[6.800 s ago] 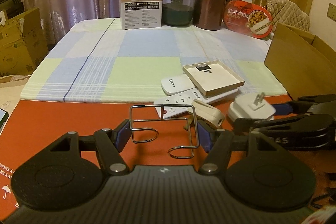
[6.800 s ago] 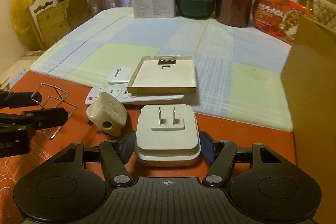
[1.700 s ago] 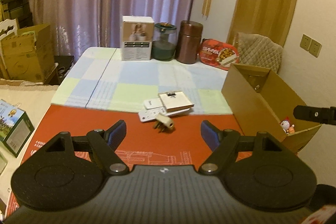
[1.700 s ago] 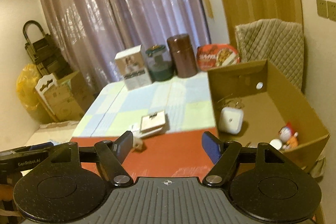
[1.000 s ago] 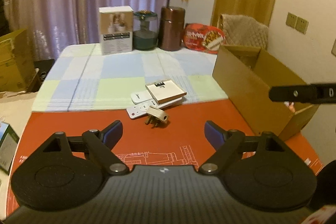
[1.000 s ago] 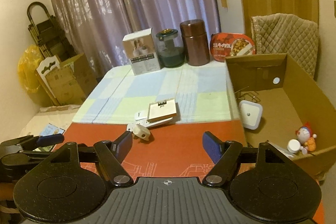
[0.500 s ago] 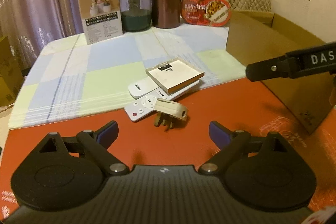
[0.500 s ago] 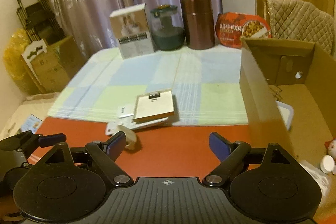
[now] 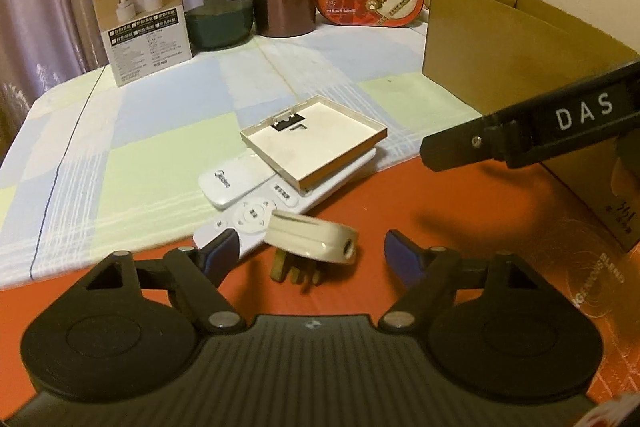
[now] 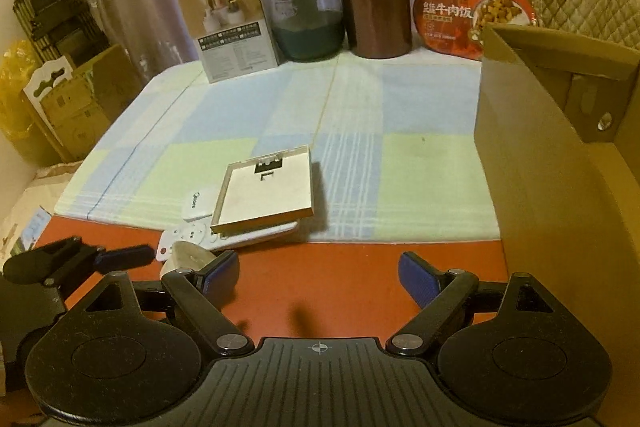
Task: Organize rigid objects
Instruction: 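Grasp the beige plug adapter with the left gripper while the right gripper grasps the white square tray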
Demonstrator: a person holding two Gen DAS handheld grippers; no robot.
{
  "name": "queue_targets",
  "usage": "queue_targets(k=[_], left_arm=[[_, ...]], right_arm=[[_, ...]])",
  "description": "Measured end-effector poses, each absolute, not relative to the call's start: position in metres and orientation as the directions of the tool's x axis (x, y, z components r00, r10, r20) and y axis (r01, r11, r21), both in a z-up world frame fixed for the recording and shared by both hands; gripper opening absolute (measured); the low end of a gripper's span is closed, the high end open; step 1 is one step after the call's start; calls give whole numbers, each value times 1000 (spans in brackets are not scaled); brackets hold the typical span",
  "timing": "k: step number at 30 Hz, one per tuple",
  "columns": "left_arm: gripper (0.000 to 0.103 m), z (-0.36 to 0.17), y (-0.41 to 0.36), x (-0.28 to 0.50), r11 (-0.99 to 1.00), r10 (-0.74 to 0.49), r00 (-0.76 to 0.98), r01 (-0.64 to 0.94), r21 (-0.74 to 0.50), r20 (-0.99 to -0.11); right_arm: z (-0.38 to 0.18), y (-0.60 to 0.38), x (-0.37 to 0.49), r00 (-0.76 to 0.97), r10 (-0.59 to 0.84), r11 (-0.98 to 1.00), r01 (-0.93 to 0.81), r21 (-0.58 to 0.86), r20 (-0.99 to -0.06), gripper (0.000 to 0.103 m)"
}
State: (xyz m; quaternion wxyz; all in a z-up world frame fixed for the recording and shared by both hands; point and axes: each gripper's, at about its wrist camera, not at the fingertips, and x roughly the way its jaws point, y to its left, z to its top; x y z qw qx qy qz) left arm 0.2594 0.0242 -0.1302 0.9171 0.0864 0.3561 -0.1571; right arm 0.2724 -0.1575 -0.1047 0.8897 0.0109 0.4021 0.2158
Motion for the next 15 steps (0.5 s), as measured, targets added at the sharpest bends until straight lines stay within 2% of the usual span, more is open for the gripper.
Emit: queue_targets(k=[13,15], left_arm=[[67,-133,20,266,917,-250,706,392,72,-662],[63,-133,20,267,920,-250,706,387,66,-663]], right_arm=[[-104,-154,280,614,373,913,-376,158,-695,84],[-104,-154,280,614,371,914,-373,158,-696,84]])
